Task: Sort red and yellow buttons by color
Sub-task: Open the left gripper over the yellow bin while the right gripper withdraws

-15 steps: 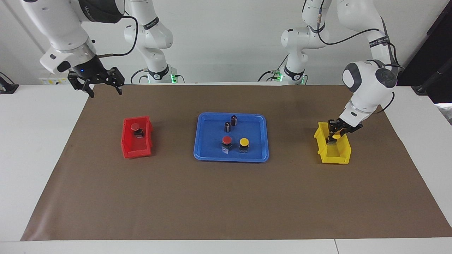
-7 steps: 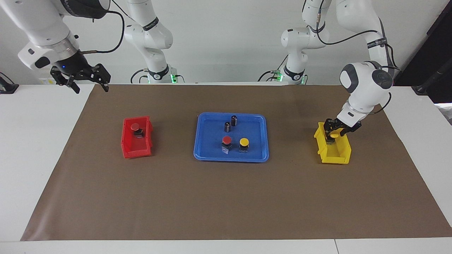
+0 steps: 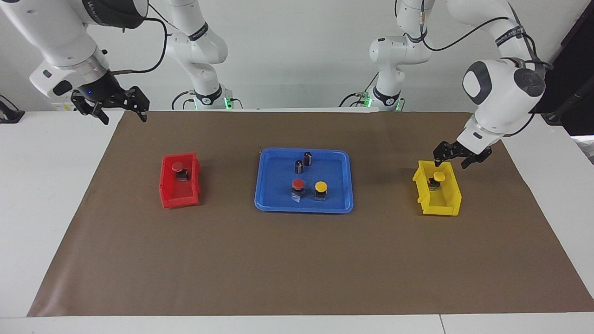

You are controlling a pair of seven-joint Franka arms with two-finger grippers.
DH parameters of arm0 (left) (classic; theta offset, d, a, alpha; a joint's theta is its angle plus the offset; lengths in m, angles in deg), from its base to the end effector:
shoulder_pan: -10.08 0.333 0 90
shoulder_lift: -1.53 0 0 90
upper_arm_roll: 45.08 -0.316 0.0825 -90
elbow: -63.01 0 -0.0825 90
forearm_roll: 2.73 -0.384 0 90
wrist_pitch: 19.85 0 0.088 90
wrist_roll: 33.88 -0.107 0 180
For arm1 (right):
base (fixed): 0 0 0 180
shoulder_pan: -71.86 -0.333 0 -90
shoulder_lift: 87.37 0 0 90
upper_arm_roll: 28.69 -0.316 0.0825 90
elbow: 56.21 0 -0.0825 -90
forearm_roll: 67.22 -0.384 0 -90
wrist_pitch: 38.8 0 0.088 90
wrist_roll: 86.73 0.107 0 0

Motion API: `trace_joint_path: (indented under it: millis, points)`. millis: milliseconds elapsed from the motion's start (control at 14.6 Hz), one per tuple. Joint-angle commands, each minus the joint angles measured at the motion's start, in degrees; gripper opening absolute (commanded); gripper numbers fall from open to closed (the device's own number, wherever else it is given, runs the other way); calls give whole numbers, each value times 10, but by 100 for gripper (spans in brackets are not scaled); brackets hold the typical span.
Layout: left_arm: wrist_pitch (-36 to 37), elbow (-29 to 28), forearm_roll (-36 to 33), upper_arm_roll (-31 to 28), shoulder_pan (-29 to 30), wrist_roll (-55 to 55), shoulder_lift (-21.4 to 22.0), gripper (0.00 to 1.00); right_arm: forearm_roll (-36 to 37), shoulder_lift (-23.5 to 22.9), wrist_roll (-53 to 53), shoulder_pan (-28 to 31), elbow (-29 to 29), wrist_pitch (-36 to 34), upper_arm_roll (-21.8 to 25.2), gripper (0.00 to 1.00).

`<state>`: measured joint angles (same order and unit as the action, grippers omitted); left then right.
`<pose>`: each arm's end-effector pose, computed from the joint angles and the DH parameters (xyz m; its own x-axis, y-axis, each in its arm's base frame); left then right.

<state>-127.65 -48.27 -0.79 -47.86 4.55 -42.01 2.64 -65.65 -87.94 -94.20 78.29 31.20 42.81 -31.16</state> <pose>0.5480 -0.0287 0.4851 0.9833 -0.1785 -0.0365 -0.1771 -0.9834 0.0383 0.5405 -0.0408 0.6281 0.9919 0.0577 -0.1134 0.0595 -0.9982 0.0123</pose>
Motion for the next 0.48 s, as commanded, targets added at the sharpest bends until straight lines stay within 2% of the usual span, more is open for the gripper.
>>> trace_joint_path:
  millis: [0, 137, 274, 411]
  points:
    - [29, 9, 2, 1, -75, 91, 11, 100, 3, -10, 59, -12, -17, -4, -14, 100]
    - [14, 7, 1, 1, -144, 122, 15, 100, 4, -13, 83, -19, -26, 10, -56, 100]
    - [-20, 5, 2, 4, -199, 164, 8, 100, 3, -29, 185, -72, -25, 38, -83, 100]
    - [-83, -2, 2, 4, -248, 253, -22, 100, 2, -61, 273, -138, -25, 72, -83, 100]
